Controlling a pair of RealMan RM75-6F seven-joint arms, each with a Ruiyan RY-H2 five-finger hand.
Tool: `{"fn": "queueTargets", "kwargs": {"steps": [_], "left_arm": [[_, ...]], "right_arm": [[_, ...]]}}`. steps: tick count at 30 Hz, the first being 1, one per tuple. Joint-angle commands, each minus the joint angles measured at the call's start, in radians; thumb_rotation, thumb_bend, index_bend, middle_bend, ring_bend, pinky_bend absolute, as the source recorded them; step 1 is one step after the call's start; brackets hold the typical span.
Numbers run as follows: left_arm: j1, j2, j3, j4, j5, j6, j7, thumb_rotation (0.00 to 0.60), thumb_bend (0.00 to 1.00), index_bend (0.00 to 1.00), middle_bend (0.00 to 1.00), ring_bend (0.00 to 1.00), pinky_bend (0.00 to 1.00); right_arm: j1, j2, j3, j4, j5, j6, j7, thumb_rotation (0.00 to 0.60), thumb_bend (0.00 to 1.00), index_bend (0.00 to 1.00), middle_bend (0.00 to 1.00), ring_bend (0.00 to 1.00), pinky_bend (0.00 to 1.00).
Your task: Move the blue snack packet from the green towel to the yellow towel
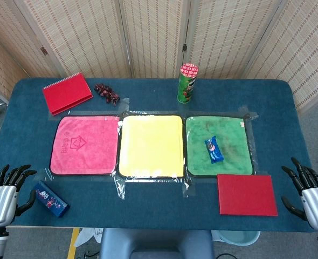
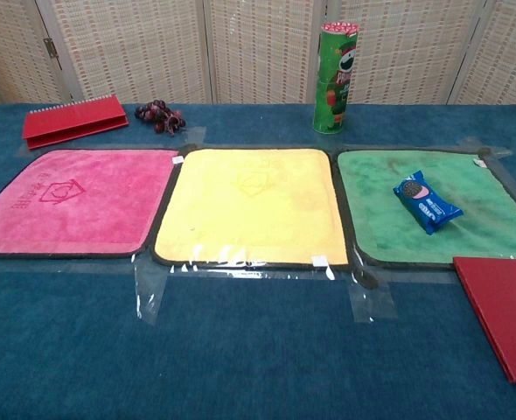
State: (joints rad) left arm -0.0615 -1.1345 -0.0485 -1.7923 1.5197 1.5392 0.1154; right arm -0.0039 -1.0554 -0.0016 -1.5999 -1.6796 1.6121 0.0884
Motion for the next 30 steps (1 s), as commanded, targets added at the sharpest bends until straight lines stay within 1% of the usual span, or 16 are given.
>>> {"fn": "queueTargets", "kwargs": {"steps": [1, 19, 24, 27, 30], "left_arm": [[-0.001, -0.004, -0.002, 0.000, -0.003, 0.000, 0.003, 0.600, 0.51, 0.29, 0.21, 0.20, 0.03], [0.001, -0.015, -0.006, -0.005, -0.003, 0.011, 0.024, 0.600, 0.51, 0.28, 0.21, 0.20, 0.03], [-0.003, -0.018, -0.009, -0.006, -0.013, 0.002, 0.032, 0.600, 0.51, 0.28, 0.21, 0.20, 0.03], [-0.005, -0.019, -0.011, -0.007, -0.016, 0.001, 0.035, 0.600, 0.51, 0.28, 0.21, 0.20, 0.03], [-0.008, -0.021, -0.012, -0.007, -0.015, -0.001, 0.036, 0.600, 0.51, 0.27, 0.21, 0.20, 0.03]], "right_arm": [[0.007, -0.003, 0.005, 0.004, 0.000, -0.004, -0.004, 0.600, 0.35, 0.14, 0.03, 0.12, 0.12], [0.025, -0.007, 0.015, 0.018, 0.018, -0.024, 0.004, 0.600, 0.35, 0.14, 0.03, 0.12, 0.12], [0.052, -0.015, 0.032, 0.018, 0.031, -0.057, -0.050, 0.600, 0.35, 0.12, 0.03, 0.12, 0.12], [0.078, -0.020, 0.048, 0.014, 0.037, -0.083, -0.067, 0.600, 0.35, 0.10, 0.03, 0.12, 0.12], [0.107, -0.039, 0.068, 0.026, 0.055, -0.116, -0.115, 0.600, 0.35, 0.09, 0.03, 0.12, 0.12]]}}
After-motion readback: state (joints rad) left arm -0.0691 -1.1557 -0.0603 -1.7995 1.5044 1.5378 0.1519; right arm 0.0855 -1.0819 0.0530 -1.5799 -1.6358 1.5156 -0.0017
